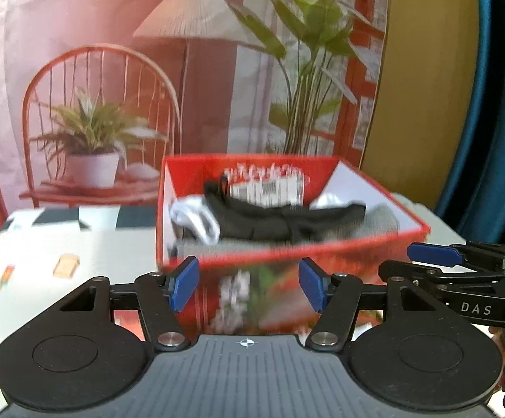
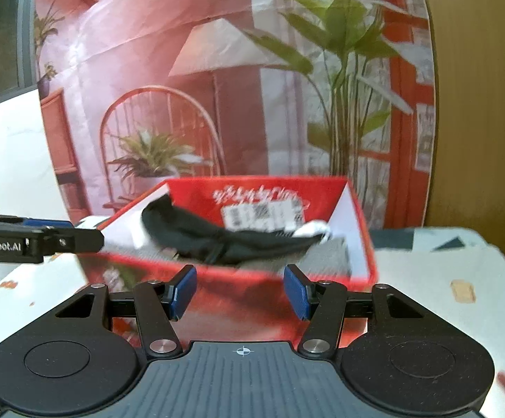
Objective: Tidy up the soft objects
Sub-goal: 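Move both tools down to the clear bag of green cables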
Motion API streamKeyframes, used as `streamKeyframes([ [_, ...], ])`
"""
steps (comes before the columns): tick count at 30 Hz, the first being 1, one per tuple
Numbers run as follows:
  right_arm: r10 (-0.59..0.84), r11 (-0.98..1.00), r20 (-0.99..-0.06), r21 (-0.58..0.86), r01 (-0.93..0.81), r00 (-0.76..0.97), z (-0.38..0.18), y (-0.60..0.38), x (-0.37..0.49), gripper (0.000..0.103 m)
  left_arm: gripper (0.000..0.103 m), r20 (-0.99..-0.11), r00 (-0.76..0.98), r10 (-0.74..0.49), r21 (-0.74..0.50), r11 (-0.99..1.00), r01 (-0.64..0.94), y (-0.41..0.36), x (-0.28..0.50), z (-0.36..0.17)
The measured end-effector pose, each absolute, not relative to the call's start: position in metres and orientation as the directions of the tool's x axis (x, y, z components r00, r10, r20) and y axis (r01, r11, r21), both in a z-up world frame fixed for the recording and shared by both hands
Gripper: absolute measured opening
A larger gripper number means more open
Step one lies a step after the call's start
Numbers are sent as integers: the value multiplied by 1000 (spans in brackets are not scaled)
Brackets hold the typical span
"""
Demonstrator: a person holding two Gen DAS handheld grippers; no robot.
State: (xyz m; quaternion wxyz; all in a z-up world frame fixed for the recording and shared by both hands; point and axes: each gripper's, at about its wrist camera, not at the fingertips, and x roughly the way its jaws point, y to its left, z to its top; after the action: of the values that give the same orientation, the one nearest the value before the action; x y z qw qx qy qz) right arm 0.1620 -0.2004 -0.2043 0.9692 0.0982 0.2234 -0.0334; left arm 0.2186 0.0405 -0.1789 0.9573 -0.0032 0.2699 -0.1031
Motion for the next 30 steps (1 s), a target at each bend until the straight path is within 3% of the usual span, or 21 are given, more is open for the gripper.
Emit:
streamKeyframes([
  [19, 85, 994, -586, 102, -31, 806, -279, -123, 127, 53, 66, -639, 757, -139, -129, 989, 73, 71, 175, -245],
  [30, 27, 999, -660, 47, 6, 750, -299, -125, 134, 60, 66, -658, 741, -136, -121, 990, 74, 69, 177, -253],
])
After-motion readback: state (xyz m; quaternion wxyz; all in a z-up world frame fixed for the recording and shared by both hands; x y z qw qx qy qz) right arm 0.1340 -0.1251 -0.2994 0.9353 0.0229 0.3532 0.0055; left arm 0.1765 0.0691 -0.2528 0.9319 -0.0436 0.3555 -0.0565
